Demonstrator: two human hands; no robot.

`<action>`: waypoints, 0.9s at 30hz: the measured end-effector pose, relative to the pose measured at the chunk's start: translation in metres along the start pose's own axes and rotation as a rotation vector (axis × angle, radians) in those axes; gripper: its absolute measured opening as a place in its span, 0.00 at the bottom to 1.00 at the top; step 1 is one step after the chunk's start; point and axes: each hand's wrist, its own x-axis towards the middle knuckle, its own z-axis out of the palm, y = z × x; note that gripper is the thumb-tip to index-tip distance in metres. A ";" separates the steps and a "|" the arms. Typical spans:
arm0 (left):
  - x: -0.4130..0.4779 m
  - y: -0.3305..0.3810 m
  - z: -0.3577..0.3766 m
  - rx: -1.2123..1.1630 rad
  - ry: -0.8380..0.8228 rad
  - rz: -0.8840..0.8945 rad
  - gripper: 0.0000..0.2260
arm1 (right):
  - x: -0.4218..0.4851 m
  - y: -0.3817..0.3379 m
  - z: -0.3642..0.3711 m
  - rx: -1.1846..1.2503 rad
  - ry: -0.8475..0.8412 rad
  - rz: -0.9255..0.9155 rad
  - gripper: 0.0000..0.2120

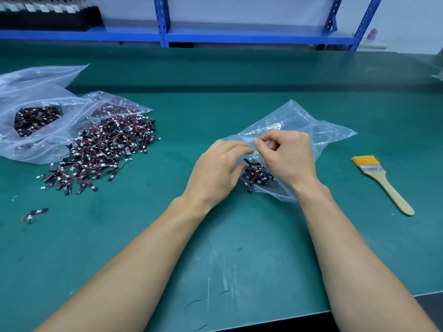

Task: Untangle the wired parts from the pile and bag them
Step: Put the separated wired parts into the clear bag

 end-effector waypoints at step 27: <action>-0.009 0.006 0.003 -0.015 -0.218 0.098 0.05 | -0.001 0.003 0.003 -0.009 0.005 -0.004 0.06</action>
